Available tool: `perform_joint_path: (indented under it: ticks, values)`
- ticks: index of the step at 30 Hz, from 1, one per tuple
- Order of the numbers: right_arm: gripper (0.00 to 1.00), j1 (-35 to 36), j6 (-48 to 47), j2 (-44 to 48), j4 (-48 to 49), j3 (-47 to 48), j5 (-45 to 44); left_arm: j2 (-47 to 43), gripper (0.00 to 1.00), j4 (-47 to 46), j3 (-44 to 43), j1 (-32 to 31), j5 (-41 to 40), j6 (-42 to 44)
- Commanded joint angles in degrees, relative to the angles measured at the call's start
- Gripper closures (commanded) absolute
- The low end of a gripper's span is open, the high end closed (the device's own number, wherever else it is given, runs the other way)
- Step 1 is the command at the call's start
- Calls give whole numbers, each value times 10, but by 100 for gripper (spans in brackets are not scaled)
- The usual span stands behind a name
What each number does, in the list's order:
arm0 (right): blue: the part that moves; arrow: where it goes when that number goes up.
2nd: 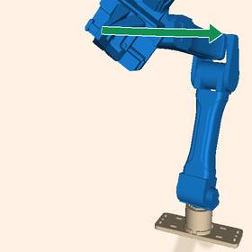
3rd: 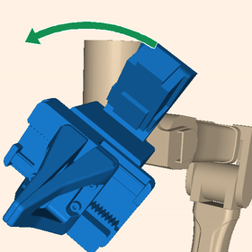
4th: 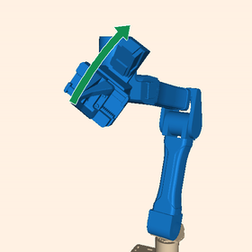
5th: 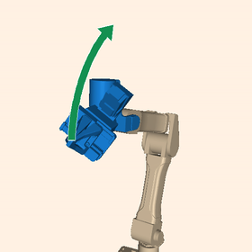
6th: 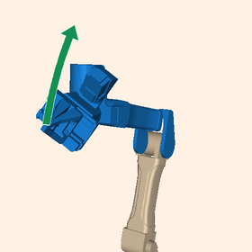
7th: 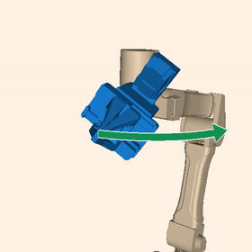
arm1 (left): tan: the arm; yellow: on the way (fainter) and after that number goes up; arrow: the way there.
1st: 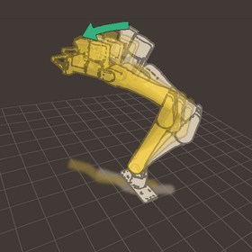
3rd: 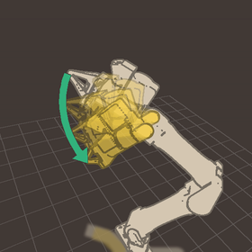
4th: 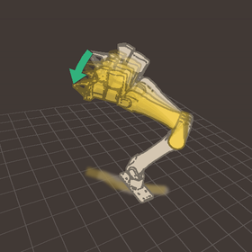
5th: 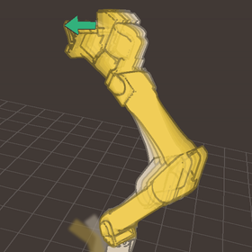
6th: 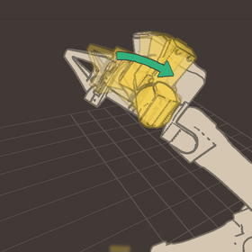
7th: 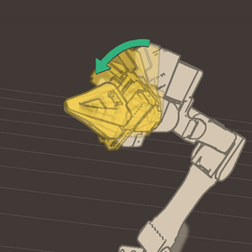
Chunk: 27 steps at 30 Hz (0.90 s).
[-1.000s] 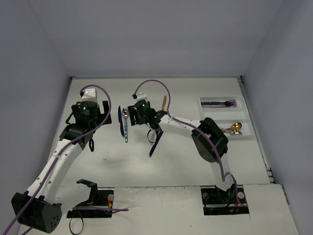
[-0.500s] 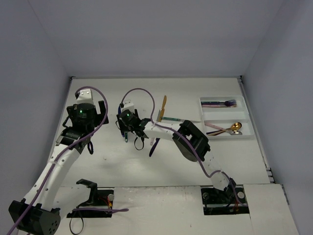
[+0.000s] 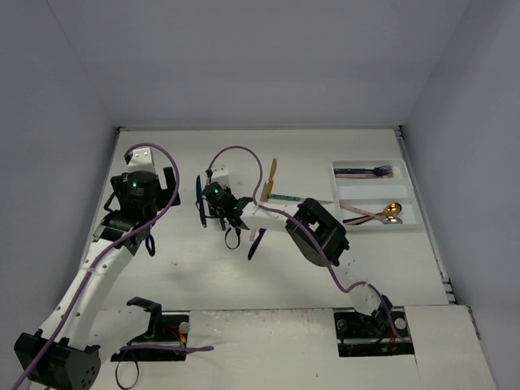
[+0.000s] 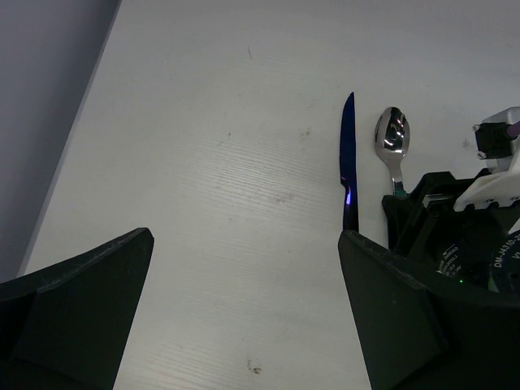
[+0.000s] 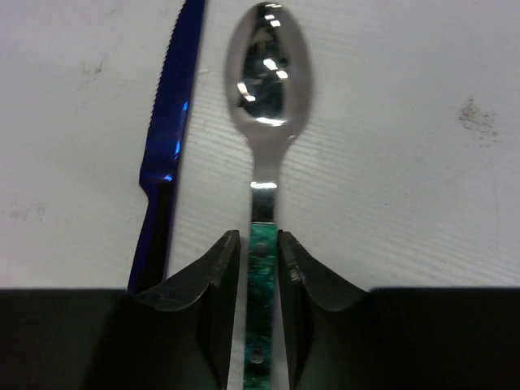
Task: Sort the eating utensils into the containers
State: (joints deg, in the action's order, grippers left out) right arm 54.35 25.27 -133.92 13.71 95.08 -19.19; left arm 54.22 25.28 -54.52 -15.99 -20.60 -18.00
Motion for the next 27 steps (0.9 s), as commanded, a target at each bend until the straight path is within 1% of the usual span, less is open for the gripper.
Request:
perform_joint_path:
  ticks: [1,3,5,10,15,17,18,19,25,27]
  values:
    - [82,-36,20,39,-2,-47,-5,0,3,-30,-4,5,-1,1]
    - [94,-53,20,68,-2,-67,-1,0,3,-30,-5,5,0,1]
    - [100,-69,12,101,-2,-79,0,1,3,-30,-4,5,2,1]
    - [100,-100,-13,199,-2,-107,-9,3,3,-30,-4,5,3,1]
    - [100,-146,-5,306,-2,-166,-20,3,3,-30,-4,5,5,0]
    - [100,-188,10,359,-2,-213,-41,4,3,-29,-5,5,6,0]
    - [100,-203,11,362,-1,-216,-50,5,3,-29,-5,4,4,-1]
    - [100,-220,28,389,-1,-245,-56,5,3,-29,-6,5,5,0]
    - [100,-394,164,499,-3,-398,-64,6,3,-28,-7,5,12,-3]
    - [100,-441,188,519,-3,-426,-62,7,3,-28,-7,5,11,-3]
